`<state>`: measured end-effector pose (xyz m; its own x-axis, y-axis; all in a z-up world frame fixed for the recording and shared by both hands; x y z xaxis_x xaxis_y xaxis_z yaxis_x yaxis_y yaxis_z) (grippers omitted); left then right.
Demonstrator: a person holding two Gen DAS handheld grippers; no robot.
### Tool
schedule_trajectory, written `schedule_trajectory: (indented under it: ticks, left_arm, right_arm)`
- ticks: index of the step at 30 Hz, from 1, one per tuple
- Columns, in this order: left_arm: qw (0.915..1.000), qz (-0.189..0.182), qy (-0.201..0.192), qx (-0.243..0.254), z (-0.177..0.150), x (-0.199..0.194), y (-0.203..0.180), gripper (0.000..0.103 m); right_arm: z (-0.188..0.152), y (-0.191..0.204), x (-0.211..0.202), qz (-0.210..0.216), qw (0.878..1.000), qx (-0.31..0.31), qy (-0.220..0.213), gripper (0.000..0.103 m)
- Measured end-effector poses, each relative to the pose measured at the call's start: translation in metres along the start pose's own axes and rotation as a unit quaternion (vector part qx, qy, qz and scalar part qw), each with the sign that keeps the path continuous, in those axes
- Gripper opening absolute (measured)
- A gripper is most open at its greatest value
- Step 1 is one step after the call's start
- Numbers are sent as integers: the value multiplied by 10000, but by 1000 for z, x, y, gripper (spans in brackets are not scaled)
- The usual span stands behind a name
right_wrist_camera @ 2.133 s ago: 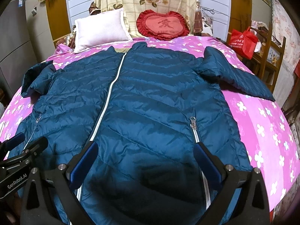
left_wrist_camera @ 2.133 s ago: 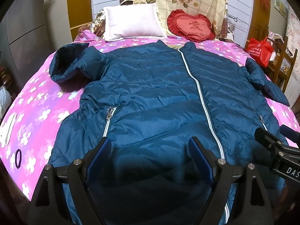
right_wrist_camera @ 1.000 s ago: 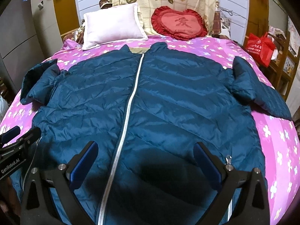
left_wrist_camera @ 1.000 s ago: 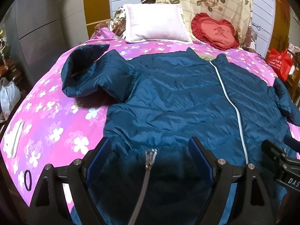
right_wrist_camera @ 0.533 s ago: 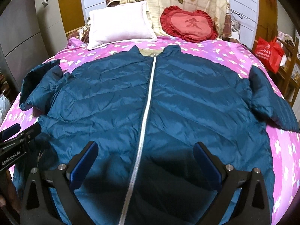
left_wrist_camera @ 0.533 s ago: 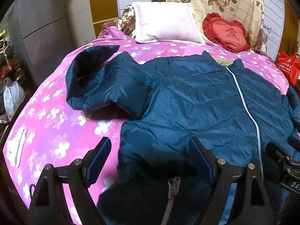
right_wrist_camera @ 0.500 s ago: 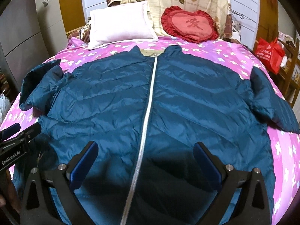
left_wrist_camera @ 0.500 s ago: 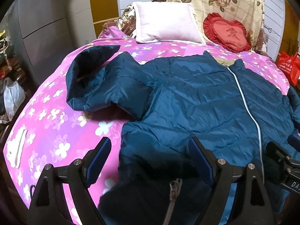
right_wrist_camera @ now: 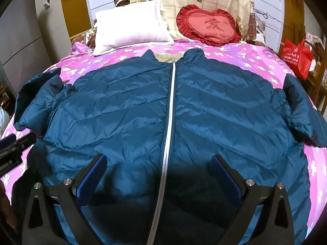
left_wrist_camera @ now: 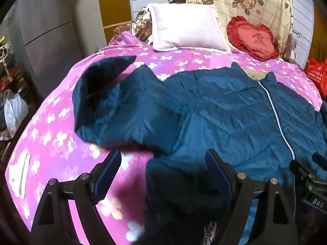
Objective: Fold large clothes
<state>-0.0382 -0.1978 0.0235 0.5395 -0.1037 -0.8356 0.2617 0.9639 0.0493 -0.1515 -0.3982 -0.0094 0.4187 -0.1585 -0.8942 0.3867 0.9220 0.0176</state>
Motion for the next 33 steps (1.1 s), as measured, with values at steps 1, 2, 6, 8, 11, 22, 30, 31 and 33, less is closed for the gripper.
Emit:
schedule_trajectory:
  ticks: [1, 2, 6, 8, 11, 22, 30, 31, 33]
  left_arm:
    - [10000, 5, -26, 7, 5, -1, 2, 67]
    - [10000, 30, -69, 10, 13, -3, 7, 67]
    - [9993, 233, -305, -23, 49, -9, 28, 67]
    - [9988, 309, -364, -93, 66, -8, 41, 67]
    - [9985, 368, -316, -238, 87, 2, 60, 67]
    - [9961, 871, 69, -110, 135, 56, 103, 67]
    - [9910, 1241, 493, 100, 142, 99, 115, 67]
    - [9905, 1270, 508, 116, 143, 104, 116, 65]
    - [9893, 1350, 544, 118, 144, 113, 120, 55]
  right_arm:
    - [0, 1, 0, -1, 10000, -14, -4, 103]
    - [2, 2, 0, 5, 10000, -34, -4, 103]
    - [2, 5, 2, 68, 9999, -105, 28, 103]
    - [1, 7, 4, 93, 9998, -150, 64, 103]
    - [0, 9, 5, 129, 9997, -173, 77, 103]
    - [-8, 14, 14, 273, 9990, -250, 239, 103]
    - [-11, 21, 14, 401, 9984, -307, 268, 103]
    - [-12, 22, 15, 407, 9983, -326, 274, 103]
    - [-12, 24, 16, 395, 9981, -375, 284, 103]
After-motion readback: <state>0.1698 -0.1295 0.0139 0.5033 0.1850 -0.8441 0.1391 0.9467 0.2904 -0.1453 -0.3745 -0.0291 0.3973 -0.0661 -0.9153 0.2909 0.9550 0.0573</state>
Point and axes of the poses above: each gripper's, at about its wrist camera, not at the fingertips, and x roughly the way its jaws point, y to its left, z to its top, the point moved 8 cm from there along x, roughly the way its jaws point, and after that the axes turned 9 degrees about y, right-handed, at the moved point
